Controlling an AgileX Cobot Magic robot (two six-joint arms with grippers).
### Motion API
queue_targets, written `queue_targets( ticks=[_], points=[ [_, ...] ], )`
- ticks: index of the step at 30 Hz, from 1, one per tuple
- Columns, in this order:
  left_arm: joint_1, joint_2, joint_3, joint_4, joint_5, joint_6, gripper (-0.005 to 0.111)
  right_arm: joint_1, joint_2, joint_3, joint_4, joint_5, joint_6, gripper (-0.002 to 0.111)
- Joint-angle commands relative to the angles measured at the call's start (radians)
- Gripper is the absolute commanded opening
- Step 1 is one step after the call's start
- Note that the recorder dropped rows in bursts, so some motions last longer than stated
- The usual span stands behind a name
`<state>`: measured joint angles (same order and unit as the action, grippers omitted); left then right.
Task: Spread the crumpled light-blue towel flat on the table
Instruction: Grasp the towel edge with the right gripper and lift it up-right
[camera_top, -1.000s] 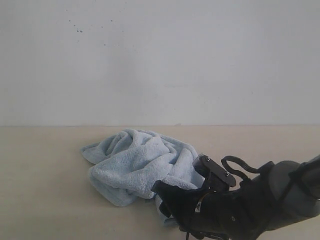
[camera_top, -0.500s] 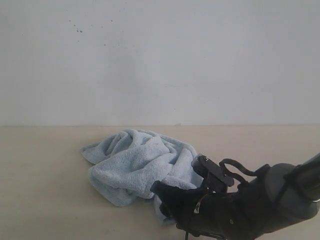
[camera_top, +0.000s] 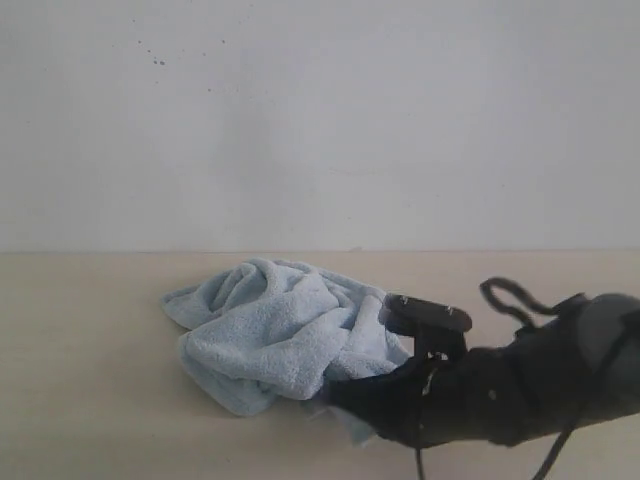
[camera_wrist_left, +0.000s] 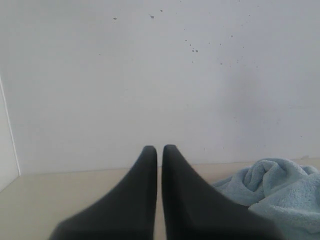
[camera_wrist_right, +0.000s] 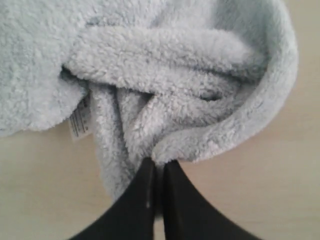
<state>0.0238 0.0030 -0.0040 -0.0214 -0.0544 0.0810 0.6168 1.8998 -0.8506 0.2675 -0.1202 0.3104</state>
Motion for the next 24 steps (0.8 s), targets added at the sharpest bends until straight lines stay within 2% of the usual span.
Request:
queue_targets(
  ticks=[1, 10, 16, 18, 21, 24],
  points=[
    [0.005, -0.003, 0.004, -0.008, 0.001, -0.005, 0.004, -0.104, -0.156, 0.000, 0.032, 0.151, -0.268, 0.000],
    [0.005, -0.003, 0.004, -0.008, 0.001, -0.005, 0.004, -0.273, -0.567, -0.012, 0.008, 0.365, -0.618, 0.000],
    [0.005, -0.003, 0.004, -0.008, 0.001, -0.005, 0.004, -0.278, -0.822, -0.058, -0.259, 0.535, -0.647, 0.000],
    [0.005, -0.003, 0.004, -0.008, 0.001, -0.005, 0.004, -0.278, -0.862, -0.070, -0.411, 0.557, -0.589, 0.000],
    [0.005, -0.003, 0.004, -0.008, 0.001, -0.005, 0.004, -0.288, -0.866, -0.094, -0.717, 0.668, -0.383, 0.000],
    [0.005, -0.003, 0.004, -0.008, 0.001, -0.005, 0.004, -0.288, -0.864, -0.096, -0.919, 0.742, -0.183, 0.000]
  ],
)
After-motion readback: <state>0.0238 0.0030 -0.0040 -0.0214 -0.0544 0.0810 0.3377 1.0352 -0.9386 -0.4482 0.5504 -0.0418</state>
